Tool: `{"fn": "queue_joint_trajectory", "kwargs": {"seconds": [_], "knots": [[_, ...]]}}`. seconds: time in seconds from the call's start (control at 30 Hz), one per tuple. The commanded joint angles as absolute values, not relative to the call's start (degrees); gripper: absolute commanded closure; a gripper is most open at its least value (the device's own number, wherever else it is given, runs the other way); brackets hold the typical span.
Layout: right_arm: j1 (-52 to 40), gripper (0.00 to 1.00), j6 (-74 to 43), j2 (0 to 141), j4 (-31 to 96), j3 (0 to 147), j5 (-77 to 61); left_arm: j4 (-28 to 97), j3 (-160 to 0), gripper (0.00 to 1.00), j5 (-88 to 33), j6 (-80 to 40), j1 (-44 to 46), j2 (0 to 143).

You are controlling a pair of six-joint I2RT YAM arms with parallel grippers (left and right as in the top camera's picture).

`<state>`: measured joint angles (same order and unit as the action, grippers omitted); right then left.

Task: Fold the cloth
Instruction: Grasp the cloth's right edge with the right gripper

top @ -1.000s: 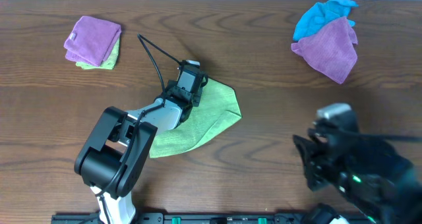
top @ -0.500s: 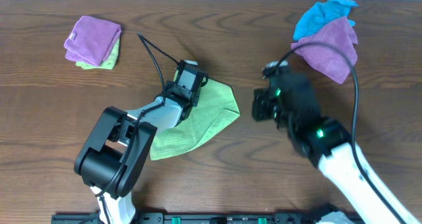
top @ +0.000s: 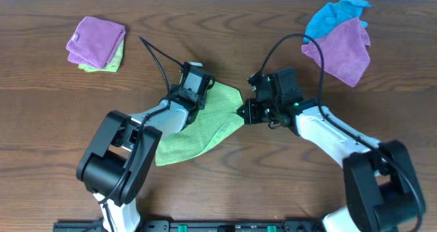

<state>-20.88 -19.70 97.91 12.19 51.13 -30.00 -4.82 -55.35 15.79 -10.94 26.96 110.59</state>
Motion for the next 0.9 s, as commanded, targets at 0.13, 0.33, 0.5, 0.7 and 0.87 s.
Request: {"fn": "queue_joint_trajectory", "kwargs": {"seconds": [0.13, 0.33, 0.5, 0.7, 0.87], "knots": [[-21.8, 0.98, -18.39, 105.27, 8.27, 50.78, -30.22, -3.62, -54.92, 0.92, 12.97, -12.91, 26.98, 112.07], [-22.65, 0.99, -18.37, 108.2, 9.1, 50.78, -29.95, -3.64, -54.92, 0.91, 12.16, -12.91, 26.98, 112.07], [-24.45, 0.98, -18.37, 108.27, 15.29, 50.78, -24.14, -3.57, -54.92, 0.91, 12.16, -12.91, 26.98, 112.05], [-24.16, 0.98, -18.39, 108.27, 19.81, 50.78, -20.69, -1.83, -54.92, 0.92, 17.1, -12.82, 26.11, 109.97], [-24.18, 0.99, -18.41, 108.27, 21.87, 50.78, -20.34, -0.62, -54.92, 0.91, 18.61, -11.14, 22.81, 108.97]]}}
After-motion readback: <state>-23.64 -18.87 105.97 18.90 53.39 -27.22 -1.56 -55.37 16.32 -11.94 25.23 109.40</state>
